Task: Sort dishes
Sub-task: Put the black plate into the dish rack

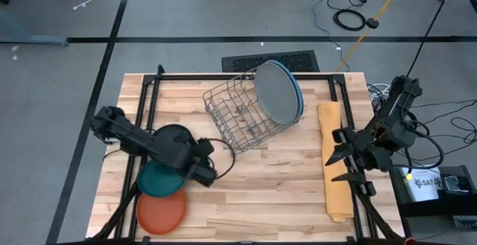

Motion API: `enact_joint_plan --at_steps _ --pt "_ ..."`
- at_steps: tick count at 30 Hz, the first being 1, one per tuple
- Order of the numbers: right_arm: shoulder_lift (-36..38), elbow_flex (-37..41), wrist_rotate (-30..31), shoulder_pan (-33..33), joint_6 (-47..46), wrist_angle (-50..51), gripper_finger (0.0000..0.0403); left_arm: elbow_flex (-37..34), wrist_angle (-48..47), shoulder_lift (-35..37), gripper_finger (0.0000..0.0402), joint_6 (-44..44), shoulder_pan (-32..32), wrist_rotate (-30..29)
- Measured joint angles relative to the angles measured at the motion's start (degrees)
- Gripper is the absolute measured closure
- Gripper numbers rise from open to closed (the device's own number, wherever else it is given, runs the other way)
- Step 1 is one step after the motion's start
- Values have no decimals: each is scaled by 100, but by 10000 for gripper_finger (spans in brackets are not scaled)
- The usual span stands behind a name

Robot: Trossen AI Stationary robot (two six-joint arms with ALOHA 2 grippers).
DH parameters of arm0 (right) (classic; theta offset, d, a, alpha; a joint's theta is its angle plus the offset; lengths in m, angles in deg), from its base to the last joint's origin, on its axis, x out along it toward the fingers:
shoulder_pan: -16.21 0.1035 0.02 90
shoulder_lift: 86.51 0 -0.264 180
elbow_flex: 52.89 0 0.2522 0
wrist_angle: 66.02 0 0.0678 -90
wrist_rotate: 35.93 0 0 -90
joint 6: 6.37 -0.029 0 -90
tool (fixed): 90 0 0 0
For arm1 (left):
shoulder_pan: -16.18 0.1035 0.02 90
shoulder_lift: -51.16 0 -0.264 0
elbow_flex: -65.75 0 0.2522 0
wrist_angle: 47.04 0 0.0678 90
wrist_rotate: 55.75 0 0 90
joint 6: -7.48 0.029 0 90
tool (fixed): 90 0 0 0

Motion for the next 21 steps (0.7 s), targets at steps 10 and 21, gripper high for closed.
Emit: enact_joint_plan --at_steps 10,21 --pt "0 0 -7 0 -11 18 218 -318 -319 -643 185 284 522 1327" --pt "0 0 -15 0 -68 111 218 -1159 218 -645 185 290 684 1774"
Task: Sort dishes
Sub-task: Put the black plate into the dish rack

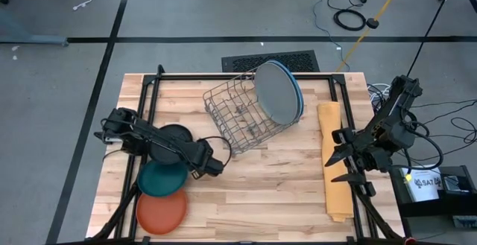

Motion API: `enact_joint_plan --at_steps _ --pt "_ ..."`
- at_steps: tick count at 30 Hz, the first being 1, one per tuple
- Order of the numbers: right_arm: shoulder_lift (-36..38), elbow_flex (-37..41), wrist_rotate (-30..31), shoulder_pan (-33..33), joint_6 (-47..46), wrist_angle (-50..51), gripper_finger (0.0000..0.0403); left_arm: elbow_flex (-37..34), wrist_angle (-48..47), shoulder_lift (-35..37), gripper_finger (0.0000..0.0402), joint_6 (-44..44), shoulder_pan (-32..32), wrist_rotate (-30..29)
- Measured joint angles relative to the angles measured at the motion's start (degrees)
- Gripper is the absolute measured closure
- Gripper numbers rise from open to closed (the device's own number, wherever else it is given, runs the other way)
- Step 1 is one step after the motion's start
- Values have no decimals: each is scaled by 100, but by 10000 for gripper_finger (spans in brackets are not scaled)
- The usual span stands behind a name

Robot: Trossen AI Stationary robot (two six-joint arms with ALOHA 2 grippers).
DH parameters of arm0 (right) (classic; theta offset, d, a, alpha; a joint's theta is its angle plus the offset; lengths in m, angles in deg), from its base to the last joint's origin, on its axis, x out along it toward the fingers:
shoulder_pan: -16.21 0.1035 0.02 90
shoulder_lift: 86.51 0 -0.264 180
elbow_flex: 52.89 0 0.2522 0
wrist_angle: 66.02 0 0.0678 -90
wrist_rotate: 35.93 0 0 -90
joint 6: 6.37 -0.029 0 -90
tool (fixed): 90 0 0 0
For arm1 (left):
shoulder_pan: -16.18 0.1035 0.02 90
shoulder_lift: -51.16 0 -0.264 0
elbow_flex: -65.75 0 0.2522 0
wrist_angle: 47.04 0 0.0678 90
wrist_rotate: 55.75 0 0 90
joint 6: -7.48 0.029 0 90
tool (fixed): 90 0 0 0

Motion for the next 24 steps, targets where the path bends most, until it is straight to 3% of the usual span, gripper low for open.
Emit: enact_joint_plan --at_steps 12,15,20,24 --pt "0 0 2 0 -13 -12 218 -933 1015 2 200 43 206 285" --pt "0 0 2 0 -13 -13 218 -972 933 2 249 13 212 310" --pt "0 0 4 0 -5 -15 218 -823 664 9 376 -13 210 243" --pt "0 0 7 0 -2 -15 218 -587 265 4 389 -25 212 219"
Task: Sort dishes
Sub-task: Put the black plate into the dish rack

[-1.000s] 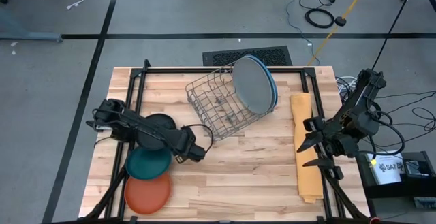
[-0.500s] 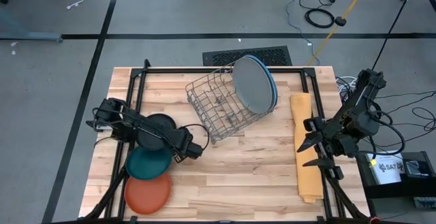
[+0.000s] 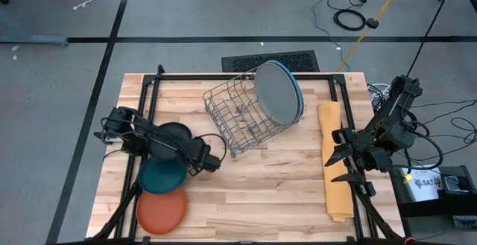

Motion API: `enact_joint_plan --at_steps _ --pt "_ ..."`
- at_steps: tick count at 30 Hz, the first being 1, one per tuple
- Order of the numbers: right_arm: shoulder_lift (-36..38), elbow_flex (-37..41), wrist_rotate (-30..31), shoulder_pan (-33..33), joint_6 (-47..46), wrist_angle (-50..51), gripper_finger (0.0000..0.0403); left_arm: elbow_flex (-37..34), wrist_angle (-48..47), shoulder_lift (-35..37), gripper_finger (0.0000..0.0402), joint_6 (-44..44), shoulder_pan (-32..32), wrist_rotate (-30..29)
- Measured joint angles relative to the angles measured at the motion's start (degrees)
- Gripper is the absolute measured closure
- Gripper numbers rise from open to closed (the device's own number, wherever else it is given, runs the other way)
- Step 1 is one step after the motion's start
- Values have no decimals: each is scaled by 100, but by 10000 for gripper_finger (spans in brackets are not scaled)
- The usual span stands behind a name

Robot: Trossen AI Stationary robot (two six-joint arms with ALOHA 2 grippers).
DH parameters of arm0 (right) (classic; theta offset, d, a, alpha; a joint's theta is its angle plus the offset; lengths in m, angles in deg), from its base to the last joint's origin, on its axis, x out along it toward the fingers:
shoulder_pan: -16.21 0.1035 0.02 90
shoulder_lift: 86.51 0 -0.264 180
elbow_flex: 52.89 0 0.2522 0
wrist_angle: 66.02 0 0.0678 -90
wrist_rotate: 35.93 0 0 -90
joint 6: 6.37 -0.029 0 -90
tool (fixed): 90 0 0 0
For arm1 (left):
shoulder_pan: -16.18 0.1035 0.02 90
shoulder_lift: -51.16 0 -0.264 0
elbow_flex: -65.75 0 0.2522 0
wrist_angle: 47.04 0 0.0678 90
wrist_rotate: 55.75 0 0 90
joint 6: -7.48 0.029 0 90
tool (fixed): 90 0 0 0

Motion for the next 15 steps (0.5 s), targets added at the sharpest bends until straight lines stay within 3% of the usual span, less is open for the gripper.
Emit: enact_joint_plan --at_steps 5,15 --pt "0 0 -1 0 7 8 218 639 -573 16 395 26 -48 -59" --pt "0 0 -1 0 10 45 218 2625 -675 602 398 37 -341 -559"
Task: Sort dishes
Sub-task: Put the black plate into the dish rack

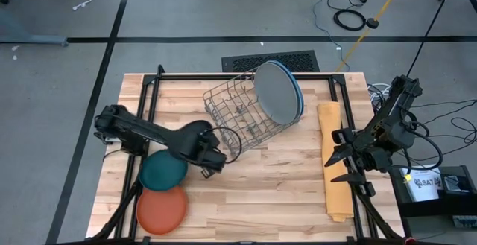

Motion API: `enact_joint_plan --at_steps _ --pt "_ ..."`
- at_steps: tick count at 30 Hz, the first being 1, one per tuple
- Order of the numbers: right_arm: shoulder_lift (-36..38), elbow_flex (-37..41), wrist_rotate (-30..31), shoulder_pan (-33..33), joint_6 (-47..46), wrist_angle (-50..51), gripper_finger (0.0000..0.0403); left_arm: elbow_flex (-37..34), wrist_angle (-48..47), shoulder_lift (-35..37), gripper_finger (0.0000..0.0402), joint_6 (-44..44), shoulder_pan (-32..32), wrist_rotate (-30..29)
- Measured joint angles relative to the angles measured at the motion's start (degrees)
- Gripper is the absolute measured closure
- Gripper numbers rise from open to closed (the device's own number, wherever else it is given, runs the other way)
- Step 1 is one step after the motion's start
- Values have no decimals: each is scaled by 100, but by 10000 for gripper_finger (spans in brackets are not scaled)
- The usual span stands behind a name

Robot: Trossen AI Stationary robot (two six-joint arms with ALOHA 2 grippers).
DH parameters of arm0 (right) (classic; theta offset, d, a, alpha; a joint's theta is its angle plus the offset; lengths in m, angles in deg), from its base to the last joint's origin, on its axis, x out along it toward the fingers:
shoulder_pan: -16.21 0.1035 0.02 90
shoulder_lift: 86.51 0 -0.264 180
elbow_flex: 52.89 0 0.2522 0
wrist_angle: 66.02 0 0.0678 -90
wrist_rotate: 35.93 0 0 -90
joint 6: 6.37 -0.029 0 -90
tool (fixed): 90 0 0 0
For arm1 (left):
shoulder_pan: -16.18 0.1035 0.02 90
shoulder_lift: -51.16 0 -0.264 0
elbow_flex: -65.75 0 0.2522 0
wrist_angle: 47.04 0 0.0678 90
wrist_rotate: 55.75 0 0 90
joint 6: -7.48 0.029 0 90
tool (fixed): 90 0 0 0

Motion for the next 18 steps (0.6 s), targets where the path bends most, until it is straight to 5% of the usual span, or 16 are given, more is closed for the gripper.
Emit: enact_joint_plan --at_steps 4,8,13,18 --pt "0 0 1 0 0 6 218 876 53 368 398 -16 -326 -436" --pt "0 0 1 0 1 29 218 1718 561 675 398 174 -752 -1607" --pt "0 0 1 0 25 44 218 1931 3054 936 398 1844 -979 -3211" --pt "0 0 -1 2 23 27 218 1675 4948 774 398 2841 -562 -3544"
